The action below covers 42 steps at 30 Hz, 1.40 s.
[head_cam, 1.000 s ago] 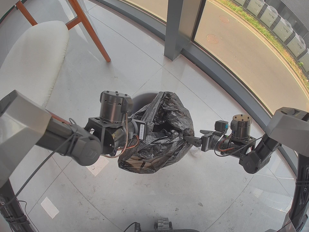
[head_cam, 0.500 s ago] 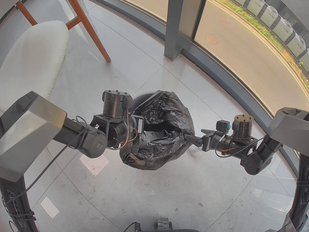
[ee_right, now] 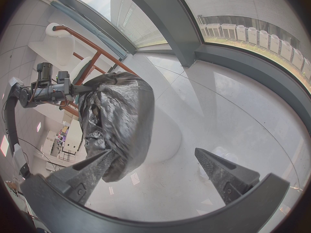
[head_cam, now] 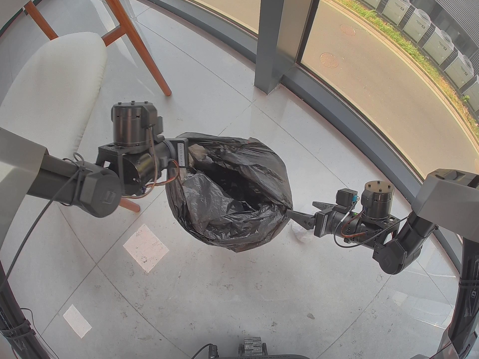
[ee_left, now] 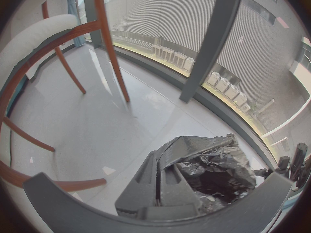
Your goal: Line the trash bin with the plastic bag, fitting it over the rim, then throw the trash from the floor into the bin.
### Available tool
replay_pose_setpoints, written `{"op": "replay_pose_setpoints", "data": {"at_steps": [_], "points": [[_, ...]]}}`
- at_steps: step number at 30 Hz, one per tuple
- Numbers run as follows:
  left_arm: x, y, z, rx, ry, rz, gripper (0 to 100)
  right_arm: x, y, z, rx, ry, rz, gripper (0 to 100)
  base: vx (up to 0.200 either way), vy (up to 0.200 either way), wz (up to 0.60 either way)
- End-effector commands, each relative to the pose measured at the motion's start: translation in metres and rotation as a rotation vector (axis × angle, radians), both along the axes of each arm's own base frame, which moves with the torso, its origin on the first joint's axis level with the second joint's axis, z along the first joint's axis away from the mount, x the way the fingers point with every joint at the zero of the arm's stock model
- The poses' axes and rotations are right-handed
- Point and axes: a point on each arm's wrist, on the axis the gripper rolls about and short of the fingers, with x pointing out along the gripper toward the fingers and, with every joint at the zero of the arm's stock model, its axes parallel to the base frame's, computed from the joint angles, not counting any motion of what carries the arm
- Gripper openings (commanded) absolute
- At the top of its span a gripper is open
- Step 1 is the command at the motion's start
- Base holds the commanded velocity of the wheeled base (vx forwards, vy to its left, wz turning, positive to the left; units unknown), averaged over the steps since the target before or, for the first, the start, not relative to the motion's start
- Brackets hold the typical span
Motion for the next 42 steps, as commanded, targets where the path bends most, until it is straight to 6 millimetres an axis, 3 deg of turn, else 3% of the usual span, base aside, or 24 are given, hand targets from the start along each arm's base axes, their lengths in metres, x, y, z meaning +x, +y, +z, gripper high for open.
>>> {"op": "replay_pose_setpoints", "data": {"at_steps": [1,6,7,15,19,21,25,28,34,42], "points": [[0.004,0.019,0.005,-0.013,-0.013,0.042,0,-0.001,0.0,0.001,0.002,-0.002,0.0,100,0.0,0.0,0.0],[0.009,0.018,-0.001,-0.097,0.004,0.062,0,-0.003,-0.003,0.002,0.0,0.001,-0.007,100,0.0,0.0,0.0],[0.009,0.017,0.0,-0.102,0.002,0.061,100,-0.004,-0.005,0.002,0.002,-0.005,-0.012,100,0.0,0.0,0.0],[0.01,0.018,0.003,-0.116,-0.042,0.058,100,-0.012,-0.018,0.017,0.016,-0.038,-0.048,100,0.0,0.0,0.0],[0.003,0.022,-0.011,-0.098,0.008,0.069,100,-0.016,-0.026,0.038,0.045,-0.065,-0.071,100,0.0,0.0,0.0],[0.002,0.034,-0.022,-0.088,0.044,0.098,100,-0.023,-0.031,0.054,0.083,-0.074,-0.086,100,0.0,0.0,0.0],[0.007,0.045,-0.026,-0.092,0.033,0.124,100,-0.038,-0.042,0.07,0.091,-0.08,-0.106,100,0.0,0.0,0.0],[0.009,0.044,-0.03,-0.104,0.004,0.12,100,-0.048,-0.048,0.076,0.092,-0.082,-0.115,100,0.0,0.0,0.0],[0.021,0.039,-0.059,-0.119,-0.014,0.085,100,-0.064,-0.06,0.087,0.096,-0.103,-0.143,100,0.0,0.0,0.0],[0.02,0.034,-0.078,-0.236,-0.074,0.036,100,-0.075,-0.08,0.099,0.104,-0.135,-0.199,100,0.0,0.0,0.0]]}}
